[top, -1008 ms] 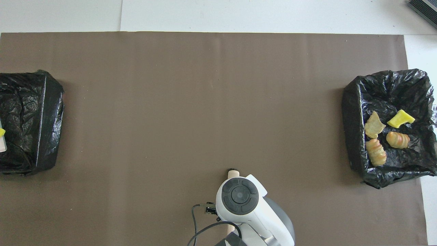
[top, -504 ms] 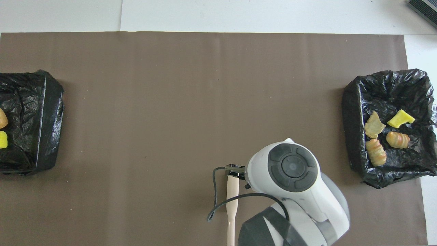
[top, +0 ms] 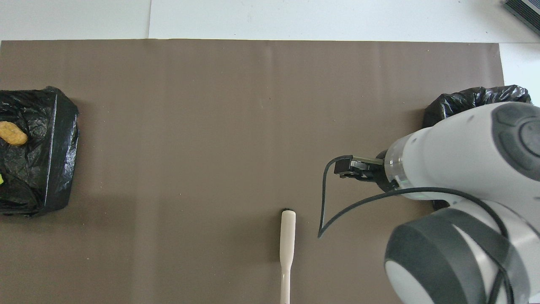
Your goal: Sweep and dump trash in bin
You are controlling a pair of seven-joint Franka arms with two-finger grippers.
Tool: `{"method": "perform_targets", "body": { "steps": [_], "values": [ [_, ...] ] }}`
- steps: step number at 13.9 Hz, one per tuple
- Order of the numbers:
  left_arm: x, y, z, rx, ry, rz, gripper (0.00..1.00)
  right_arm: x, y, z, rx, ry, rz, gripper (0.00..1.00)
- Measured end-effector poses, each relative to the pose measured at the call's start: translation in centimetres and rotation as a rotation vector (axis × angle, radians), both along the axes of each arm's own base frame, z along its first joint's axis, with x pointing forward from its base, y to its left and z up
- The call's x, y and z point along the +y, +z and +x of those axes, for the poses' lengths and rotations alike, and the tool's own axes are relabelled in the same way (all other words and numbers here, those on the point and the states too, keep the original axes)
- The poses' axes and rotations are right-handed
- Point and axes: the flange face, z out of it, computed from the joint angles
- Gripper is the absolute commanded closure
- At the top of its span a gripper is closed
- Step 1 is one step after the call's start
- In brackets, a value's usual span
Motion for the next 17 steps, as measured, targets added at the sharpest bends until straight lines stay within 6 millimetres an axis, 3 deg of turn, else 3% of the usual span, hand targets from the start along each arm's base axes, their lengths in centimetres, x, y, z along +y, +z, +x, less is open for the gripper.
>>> {"method": "perform_targets", "body": {
  "steps": [4, 8, 13, 15, 17],
  "values": [
    [-2.1, 0.7, 0.8, 0.015, -0.015, 0.118, 1.00, -5.4, 4.0, 1.2, -0.025, 0.021, 0.001, 0.00],
    [-6.4, 1.2, 1.4, 0.015, 0.021, 0.190, 1.00, -11.3, 7.8, 1.1, -0.028, 0.031, 0.000, 0.00],
    [-9.8, 1.4, 1.6, 0.018, 0.039, 0.225, 1.00, -18.8, 9.8, 0.1, -0.037, -0.010, 0.013, 0.00],
    [-11.3, 1.9, 1.6, -0.001, 0.054, 0.258, 1.00, -19.7, 9.7, -0.4, -0.011, 0.016, 0.016, 0.00],
    [-12.4, 2.3, 1.5, -0.019, 0.062, 0.269, 1.00, -19.2, 9.4, -0.4, -0.009, 0.093, 0.017, 0.00]
  ]
}}
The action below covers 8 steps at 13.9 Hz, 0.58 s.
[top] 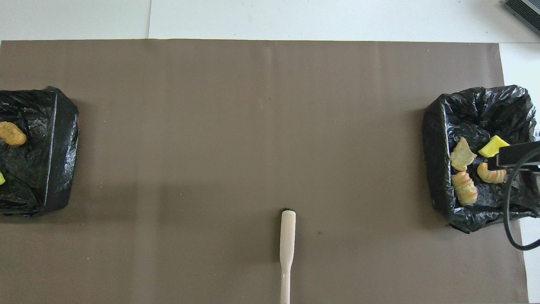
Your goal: Sweep and dump trash in bin
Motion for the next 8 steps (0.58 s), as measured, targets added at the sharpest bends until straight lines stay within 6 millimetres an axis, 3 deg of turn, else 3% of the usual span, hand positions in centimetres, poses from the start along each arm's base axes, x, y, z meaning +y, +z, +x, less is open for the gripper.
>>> {"method": "perform_targets", "body": {
  "steps": [5, 8],
  "values": [
    [0.0, 0.0, 0.0, -0.013, -0.003, -0.002, 1.00, -0.8, -1.3, 0.7, 0.020, 0.104, -0.053, 0.00],
    [-0.2, -1.0, 0.0, -0.025, 0.010, -0.106, 1.00, -3.2, -1.3, 0.5, 0.021, 0.074, -0.052, 0.00]
  ]
}}
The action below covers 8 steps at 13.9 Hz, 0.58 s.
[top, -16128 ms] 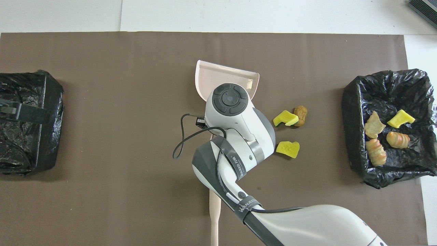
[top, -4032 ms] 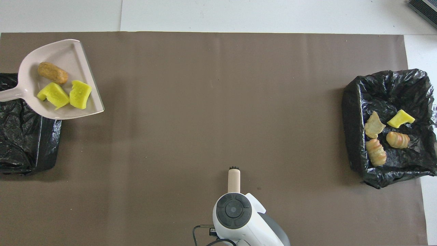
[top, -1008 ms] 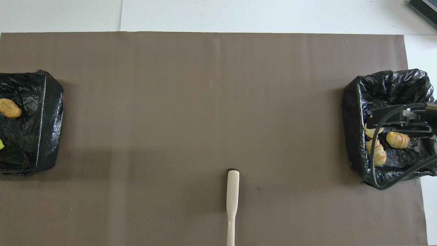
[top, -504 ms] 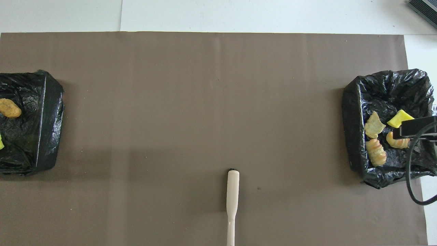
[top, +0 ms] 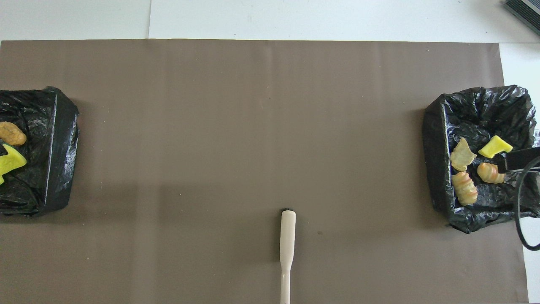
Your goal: Sweep and dump trash in bin
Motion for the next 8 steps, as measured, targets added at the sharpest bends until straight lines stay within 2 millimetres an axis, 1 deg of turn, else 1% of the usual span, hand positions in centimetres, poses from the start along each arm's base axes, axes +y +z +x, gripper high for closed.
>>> {"method": "perform_targets", "body": {
  "steps": [1, 2, 5, 6, 7, 8],
  "values": [
    [-0.2, -0.5, 0.0, -0.005, 0.007, -0.052, 1.00, -0.6, 0.0, -0.1, 0.000, -0.008, 0.001, 0.00],
    [-0.6, -1.1, 0.0, -0.012, 0.015, -0.111, 1.00, -0.8, 0.0, -0.1, 0.000, -0.011, 0.001, 0.00],
    [-2.5, -2.7, 0.0, -0.064, 0.067, -0.304, 1.00, 0.1, 0.0, 0.0, 0.000, -0.002, 0.000, 0.00],
    [-3.8, -3.3, 0.0, -0.105, 0.103, -0.378, 1.00, 0.3, 0.0, 0.0, 0.000, -0.002, -0.001, 0.00],
    [-5.7, -3.8, 0.1, -0.154, 0.142, -0.445, 1.00, 0.6, 0.0, 0.0, 0.000, 0.002, -0.001, 0.00],
    [-8.3, -4.4, 0.3, -0.207, 0.195, -0.525, 1.00, 0.9, 0.0, 0.1, 0.000, 0.007, -0.001, 0.00]
  ]
}}
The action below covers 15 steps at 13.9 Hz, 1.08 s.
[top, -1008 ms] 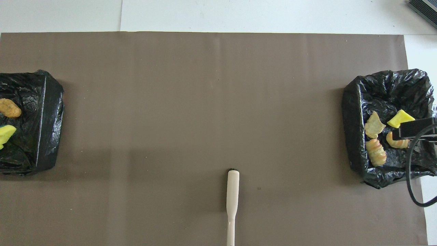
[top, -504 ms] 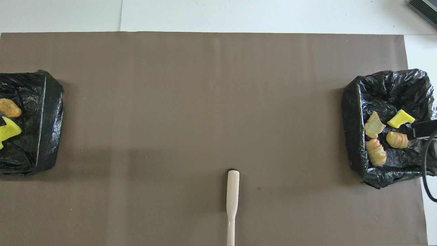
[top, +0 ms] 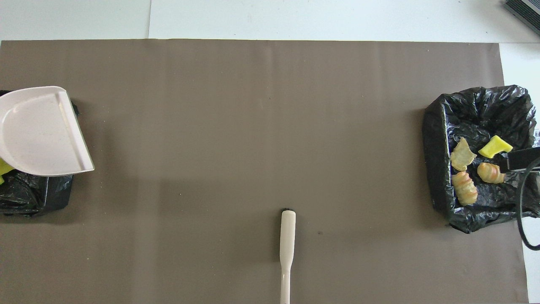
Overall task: Sweep and dump trash in bin
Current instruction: 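Carry the empty dustpan to the table center with the left gripper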
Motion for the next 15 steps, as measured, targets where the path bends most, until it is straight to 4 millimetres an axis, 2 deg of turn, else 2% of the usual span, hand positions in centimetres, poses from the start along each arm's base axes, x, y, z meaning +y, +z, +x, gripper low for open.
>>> {"method": "perform_targets", "body": {
  "steps": [3, 5, 7, 11, 15],
  "values": [
    [-8.1, -1.2, -0.1, -0.103, 0.184, -0.174, 1.00, 0.8, 0.1, 0.4, -0.024, 0.017, -0.009, 0.00],
    [-13.9, -1.9, -0.7, -0.147, 0.330, -0.271, 1.00, 0.8, -0.1, 0.7, -0.050, 0.021, -0.040, 0.00],
    [-18.8, -2.8, -1.1, -0.171, 0.440, -0.333, 1.00, 0.7, -0.3, 0.8, -0.058, 0.021, -0.047, 0.00],
    [-30.3, -7.8, -1.8, -0.227, 0.640, -0.373, 1.00, 0.7, -0.3, 0.5, -0.060, 0.021, -0.048, 0.00],
    [-38.4, -10.8, -2.6, -0.304, 0.835, -0.399, 1.00, 0.9, -0.3, 0.5, -0.059, 0.024, -0.048, 0.00]
  ]
}}
